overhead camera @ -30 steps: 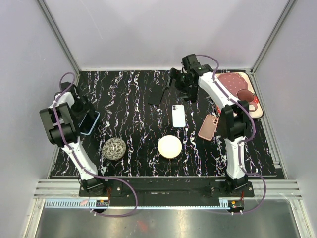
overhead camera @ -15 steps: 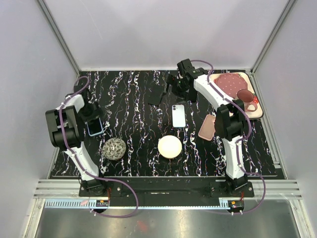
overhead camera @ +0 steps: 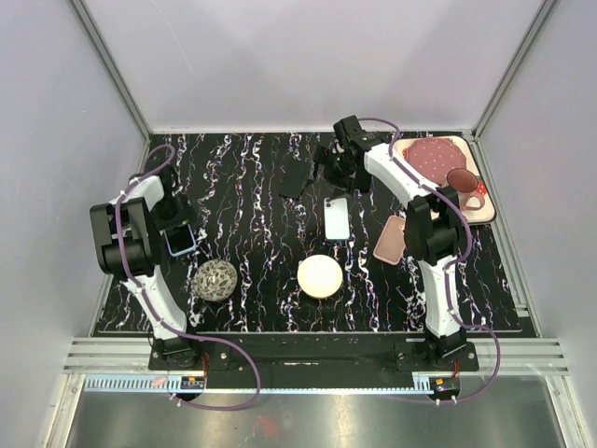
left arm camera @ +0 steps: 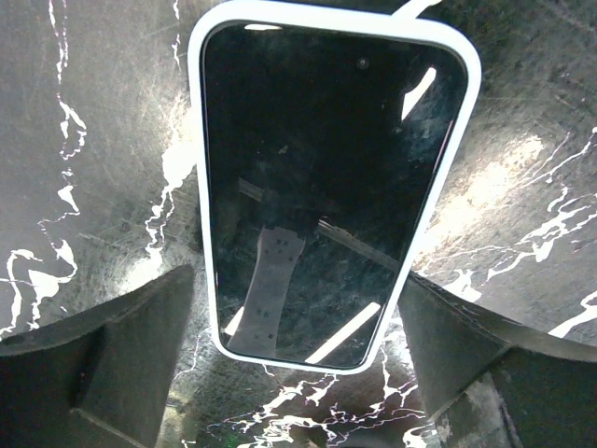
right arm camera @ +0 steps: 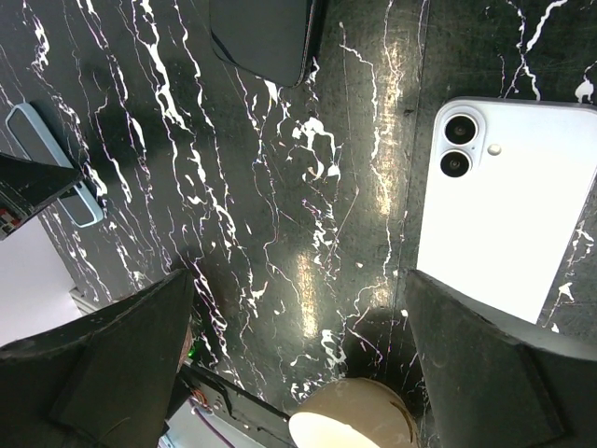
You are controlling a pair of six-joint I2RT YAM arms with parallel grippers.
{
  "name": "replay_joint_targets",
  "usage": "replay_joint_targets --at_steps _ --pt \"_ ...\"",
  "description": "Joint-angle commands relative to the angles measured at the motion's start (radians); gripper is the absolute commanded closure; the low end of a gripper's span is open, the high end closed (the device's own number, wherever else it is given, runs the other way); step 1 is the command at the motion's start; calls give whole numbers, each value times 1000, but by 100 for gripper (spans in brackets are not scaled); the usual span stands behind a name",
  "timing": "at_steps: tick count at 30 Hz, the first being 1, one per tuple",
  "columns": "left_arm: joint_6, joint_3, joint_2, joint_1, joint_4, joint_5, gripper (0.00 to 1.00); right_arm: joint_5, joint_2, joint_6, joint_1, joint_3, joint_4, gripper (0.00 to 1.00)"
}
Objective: Take the phone out of the phone case
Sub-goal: Pick up the phone at the center of the board.
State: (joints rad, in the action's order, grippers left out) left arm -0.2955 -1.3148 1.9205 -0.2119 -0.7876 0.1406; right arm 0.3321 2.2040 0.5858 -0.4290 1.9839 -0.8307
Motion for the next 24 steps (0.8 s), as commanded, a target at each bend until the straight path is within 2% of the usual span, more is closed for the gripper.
replay_joint_targets --at_steps 1,2,3,5,6,7,11,12,15,16,17,20,24 --pt "-10 -17 63 -27 -9 -15 11 22 -58 -20 13 -19 38 0" --pt "-8 -18 67 -26 -7 -22 15 24 -61 -18 16 -26 39 0" --pt "-8 -15 63 -26 -6 -33 24 24 -66 -20 19 -37 41 0" --pt "-14 -3 42 -26 22 -97 35 21 -84 -29 21 -45 41 0" --pt "-19 8 11 -26 34 -125 43 21 -92 -41 22 -59 41 0" --pt "-24 12 -4 -26 45 -191 46 18 -110 -47 21 -65 41 0" --pt "-36 12 -57 -24 85 -329 48 -11 -182 -51 18 -118 89 0" --pt "-36 11 -70 -23 87 -341 48 -22 -214 -25 13 -198 134 1" --pt "-36 12 -95 -9 93 -389 50 -99 -360 45 -2 -406 374 2" --pt "-37 14 -109 -4 96 -413 57 -140 -416 63 -14 -456 489 2" --pt "-42 14 -113 5 96 -427 59 -175 -437 81 -25 -526 531 1" --pt "-68 29 -146 34 111 -476 60 -289 -452 28 -91 -510 536 0" --pt "-106 51 -190 91 131 -500 61 -383 -383 0 -165 -436 478 0"
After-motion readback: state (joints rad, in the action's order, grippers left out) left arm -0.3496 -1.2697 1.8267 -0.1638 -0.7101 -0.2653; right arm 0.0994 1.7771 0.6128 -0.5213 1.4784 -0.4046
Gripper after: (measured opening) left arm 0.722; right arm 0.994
